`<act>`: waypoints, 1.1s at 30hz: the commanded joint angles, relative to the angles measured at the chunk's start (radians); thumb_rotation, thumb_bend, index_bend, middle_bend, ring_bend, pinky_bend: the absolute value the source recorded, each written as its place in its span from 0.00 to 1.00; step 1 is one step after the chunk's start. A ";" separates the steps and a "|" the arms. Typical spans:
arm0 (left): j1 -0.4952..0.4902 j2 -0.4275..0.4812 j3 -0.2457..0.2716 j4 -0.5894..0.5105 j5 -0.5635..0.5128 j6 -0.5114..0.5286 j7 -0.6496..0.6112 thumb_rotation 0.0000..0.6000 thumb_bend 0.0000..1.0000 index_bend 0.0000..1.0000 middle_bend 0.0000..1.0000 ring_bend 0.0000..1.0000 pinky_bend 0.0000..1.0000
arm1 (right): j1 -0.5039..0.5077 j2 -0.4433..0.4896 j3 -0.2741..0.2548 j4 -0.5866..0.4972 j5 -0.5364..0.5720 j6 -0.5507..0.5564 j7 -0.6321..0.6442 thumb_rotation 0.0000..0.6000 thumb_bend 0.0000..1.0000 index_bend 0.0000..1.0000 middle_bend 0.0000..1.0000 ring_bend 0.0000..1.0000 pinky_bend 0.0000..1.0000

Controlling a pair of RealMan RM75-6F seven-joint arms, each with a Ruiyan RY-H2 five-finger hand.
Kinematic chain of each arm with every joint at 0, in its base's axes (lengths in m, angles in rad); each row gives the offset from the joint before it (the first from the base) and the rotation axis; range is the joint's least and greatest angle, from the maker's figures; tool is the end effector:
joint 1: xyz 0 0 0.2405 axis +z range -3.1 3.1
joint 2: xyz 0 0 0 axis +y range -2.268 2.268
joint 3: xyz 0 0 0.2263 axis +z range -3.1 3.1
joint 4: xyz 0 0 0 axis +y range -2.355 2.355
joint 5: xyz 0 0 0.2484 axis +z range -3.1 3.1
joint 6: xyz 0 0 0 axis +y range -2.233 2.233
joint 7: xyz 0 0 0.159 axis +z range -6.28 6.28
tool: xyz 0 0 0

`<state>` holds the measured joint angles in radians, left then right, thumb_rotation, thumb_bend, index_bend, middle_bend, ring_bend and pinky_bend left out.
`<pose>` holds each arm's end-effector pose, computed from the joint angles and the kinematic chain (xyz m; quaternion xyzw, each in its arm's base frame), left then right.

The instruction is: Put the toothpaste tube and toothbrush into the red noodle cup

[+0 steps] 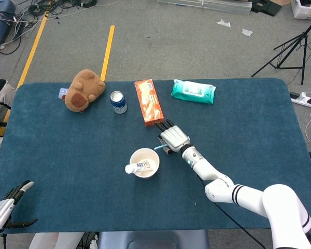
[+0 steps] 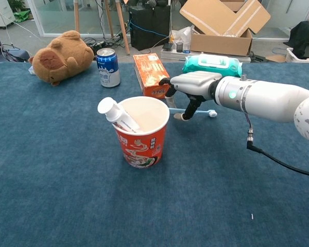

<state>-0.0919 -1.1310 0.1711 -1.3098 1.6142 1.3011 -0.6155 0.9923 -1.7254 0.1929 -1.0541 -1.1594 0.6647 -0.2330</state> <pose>-0.3854 0.1387 0.0905 -0.5874 -0.5854 -0.3378 0.4451 -0.0937 -0.4119 -0.1072 0.8174 -0.3124 0.3062 0.3750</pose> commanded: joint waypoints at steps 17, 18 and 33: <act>-0.001 -0.001 0.003 -0.002 0.001 -0.004 0.003 1.00 0.00 0.00 0.00 0.00 0.00 | -0.004 0.048 0.031 -0.081 0.047 -0.012 0.057 1.00 0.29 0.61 0.02 0.00 0.04; -0.001 -0.001 0.003 -0.003 0.002 -0.004 0.003 1.00 0.00 0.00 0.00 0.00 0.00 | -0.004 0.049 0.031 -0.084 0.049 -0.013 0.058 1.00 0.29 0.61 0.02 0.00 0.04; -0.003 -0.002 0.004 -0.003 0.002 -0.009 0.003 1.00 0.00 0.00 0.00 0.00 0.00 | -0.008 0.024 0.031 -0.059 0.095 -0.011 0.069 1.00 0.34 0.67 0.09 0.00 0.04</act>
<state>-0.0953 -1.1334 0.1756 -1.3124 1.6161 1.2916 -0.6122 0.9848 -1.7008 0.2238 -1.1135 -1.0651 0.6526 -0.1632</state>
